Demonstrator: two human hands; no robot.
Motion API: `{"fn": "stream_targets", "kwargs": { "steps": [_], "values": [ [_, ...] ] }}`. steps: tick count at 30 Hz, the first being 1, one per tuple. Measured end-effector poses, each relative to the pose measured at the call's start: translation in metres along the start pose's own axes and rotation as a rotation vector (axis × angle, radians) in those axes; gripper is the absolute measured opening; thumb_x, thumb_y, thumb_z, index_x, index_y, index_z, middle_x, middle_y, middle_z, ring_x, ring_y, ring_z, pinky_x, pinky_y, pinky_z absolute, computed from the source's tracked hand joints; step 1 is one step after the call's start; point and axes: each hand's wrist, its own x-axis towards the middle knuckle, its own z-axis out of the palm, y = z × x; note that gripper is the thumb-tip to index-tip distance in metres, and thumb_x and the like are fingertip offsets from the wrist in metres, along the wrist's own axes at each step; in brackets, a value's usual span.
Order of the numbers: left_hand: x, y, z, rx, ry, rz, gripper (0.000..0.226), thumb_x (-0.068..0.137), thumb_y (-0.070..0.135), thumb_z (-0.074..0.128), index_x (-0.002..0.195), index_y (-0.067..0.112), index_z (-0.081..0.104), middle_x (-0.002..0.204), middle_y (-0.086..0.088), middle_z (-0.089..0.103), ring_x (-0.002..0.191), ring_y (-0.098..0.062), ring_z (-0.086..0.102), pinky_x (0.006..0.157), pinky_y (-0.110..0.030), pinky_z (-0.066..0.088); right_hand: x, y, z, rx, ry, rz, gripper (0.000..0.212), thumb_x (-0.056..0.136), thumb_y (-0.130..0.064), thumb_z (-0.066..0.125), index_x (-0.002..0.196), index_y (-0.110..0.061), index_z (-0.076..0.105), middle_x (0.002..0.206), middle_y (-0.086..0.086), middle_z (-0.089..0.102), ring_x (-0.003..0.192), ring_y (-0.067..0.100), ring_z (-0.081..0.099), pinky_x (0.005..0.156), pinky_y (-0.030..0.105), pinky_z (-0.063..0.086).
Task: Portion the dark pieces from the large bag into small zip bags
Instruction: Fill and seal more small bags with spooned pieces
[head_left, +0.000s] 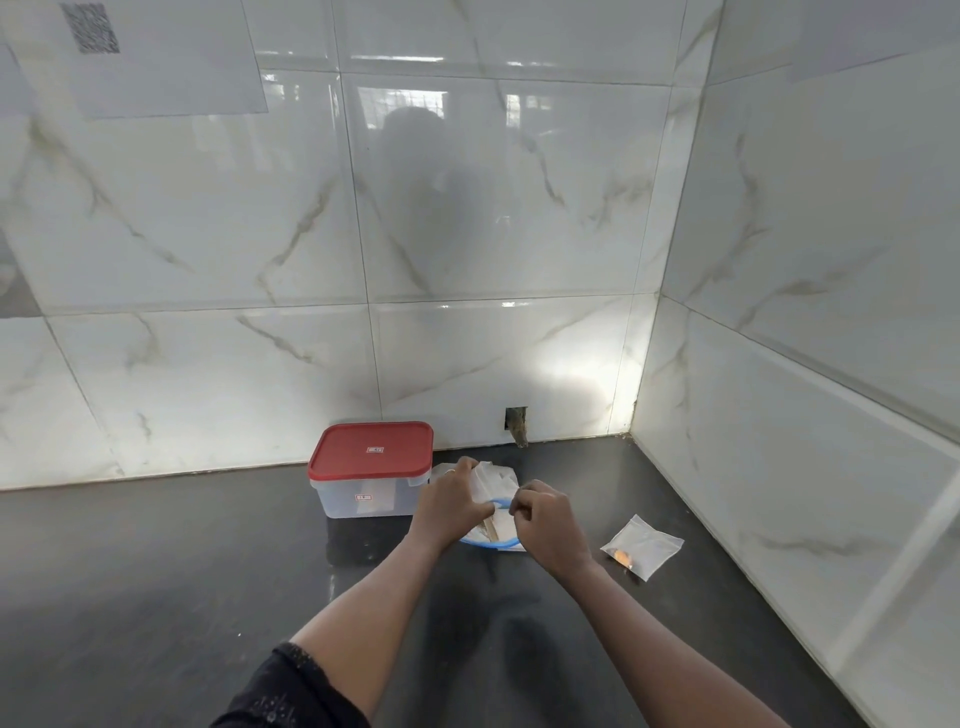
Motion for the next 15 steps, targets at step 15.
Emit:
{"fn": "stream_targets", "kwargs": {
  "steps": [15],
  "values": [
    [0.012, 0.015, -0.026, -0.018, 0.002, -0.063, 0.060, 0.081, 0.039, 0.063, 0.132, 0.014, 0.043, 0.123, -0.012, 0.060, 0.115, -0.032, 0.053, 0.089, -0.036, 0.042, 0.027, -0.034, 0.037, -0.303, -0.399, 0.121, 0.032, 0.094, -0.004, 0.040, 0.123, -0.002, 0.054, 0.124, 0.015, 0.059, 0.116, 0.029, 0.056, 0.093, 0.036, 0.047]
  ]
}}
